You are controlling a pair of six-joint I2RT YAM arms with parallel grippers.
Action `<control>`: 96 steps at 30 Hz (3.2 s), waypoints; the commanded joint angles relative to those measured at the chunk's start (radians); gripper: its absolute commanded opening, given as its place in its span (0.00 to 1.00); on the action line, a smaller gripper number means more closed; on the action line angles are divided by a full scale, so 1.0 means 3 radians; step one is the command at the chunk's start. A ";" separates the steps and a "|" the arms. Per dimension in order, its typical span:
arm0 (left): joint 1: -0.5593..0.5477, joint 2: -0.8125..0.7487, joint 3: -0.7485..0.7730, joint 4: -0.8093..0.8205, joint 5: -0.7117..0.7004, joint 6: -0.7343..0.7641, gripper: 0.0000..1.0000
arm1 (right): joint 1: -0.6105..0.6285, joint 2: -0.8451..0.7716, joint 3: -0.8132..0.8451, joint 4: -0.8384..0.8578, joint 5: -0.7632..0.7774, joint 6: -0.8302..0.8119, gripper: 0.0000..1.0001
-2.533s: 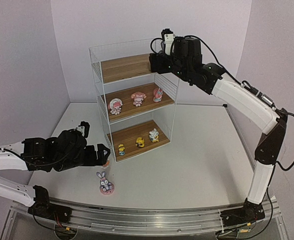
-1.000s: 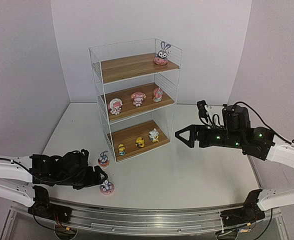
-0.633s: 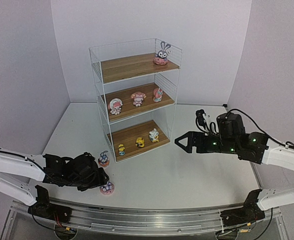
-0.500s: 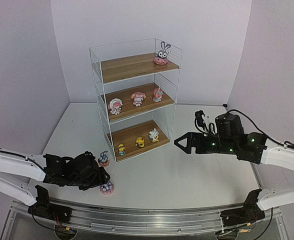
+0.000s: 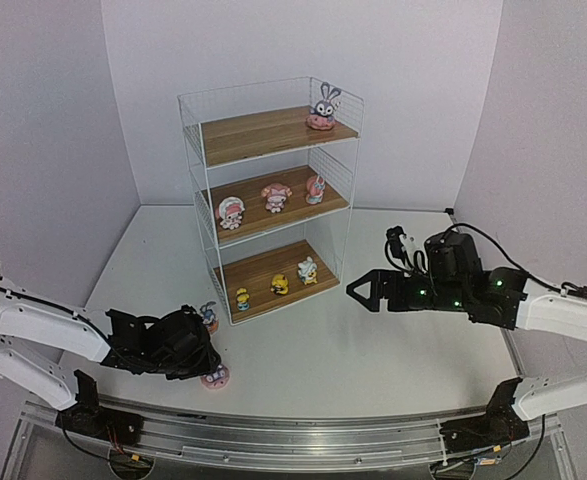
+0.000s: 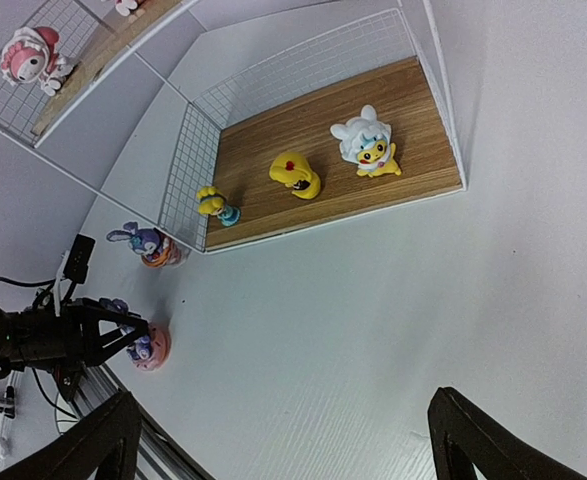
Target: Place and organize the plastic toys onto the shelf
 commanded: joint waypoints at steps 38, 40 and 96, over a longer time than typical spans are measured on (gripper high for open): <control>0.0000 0.0694 0.1227 0.1214 0.2650 0.3163 0.00 | 0.0736 0.1014 0.0468 0.0771 -0.1225 0.0171 0.59; 0.0002 0.0725 0.1244 0.1220 0.2664 0.3145 0.00 | 0.0745 0.0986 0.0454 0.0706 -0.1138 0.0163 0.57; 0.0000 0.0582 0.1318 0.1382 0.2201 0.2422 0.80 | 0.1389 0.0961 0.0530 0.0343 0.0315 -0.0681 0.00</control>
